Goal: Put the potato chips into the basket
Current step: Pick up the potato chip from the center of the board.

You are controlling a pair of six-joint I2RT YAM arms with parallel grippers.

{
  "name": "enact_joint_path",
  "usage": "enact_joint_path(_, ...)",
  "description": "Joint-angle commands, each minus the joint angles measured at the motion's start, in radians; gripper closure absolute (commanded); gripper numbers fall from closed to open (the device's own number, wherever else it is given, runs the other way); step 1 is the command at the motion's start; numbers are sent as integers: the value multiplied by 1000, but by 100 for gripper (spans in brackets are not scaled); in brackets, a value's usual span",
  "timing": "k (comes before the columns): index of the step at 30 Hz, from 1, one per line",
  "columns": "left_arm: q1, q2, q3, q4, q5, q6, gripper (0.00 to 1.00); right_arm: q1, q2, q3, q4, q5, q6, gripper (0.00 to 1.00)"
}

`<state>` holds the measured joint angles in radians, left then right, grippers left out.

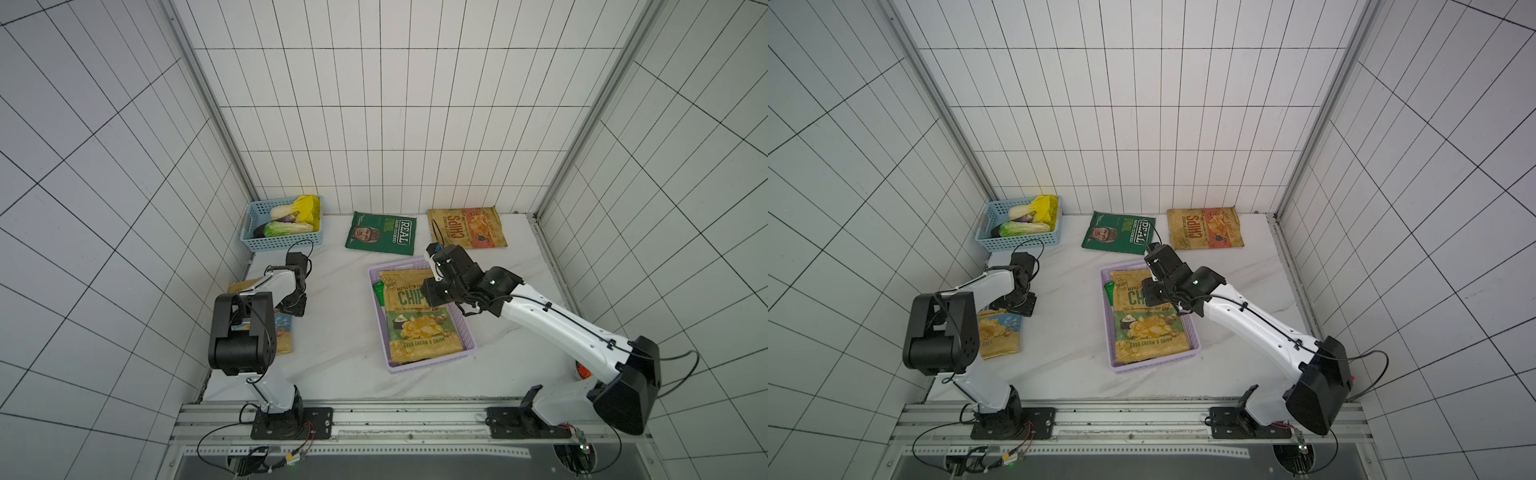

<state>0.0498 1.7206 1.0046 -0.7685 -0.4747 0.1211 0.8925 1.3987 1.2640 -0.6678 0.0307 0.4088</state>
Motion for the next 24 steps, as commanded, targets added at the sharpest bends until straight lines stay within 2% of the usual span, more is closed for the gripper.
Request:
enact_joint_path(1,19,45,-20,28,28,-7,27,12,-4,0,-6,12,15,66)
enact_joint_path(5,51,37,-31,27,80,8,39,13,-9,3,-6,21,14,66)
enact_joint_path(9,62,30,-33,22,100,18,63,17,-5,13,-5,15,16,66)
enact_joint_path(12,64,24,-37,21,110,14,75,22,-7,18,-4,18,16,66)
enact_joint_path(16,64,15,-38,26,108,8,98,31,-18,13,-3,21,13,66)
enact_joint_path(24,71,-40,-32,7,93,-3,100,46,-35,-12,9,21,16,66)
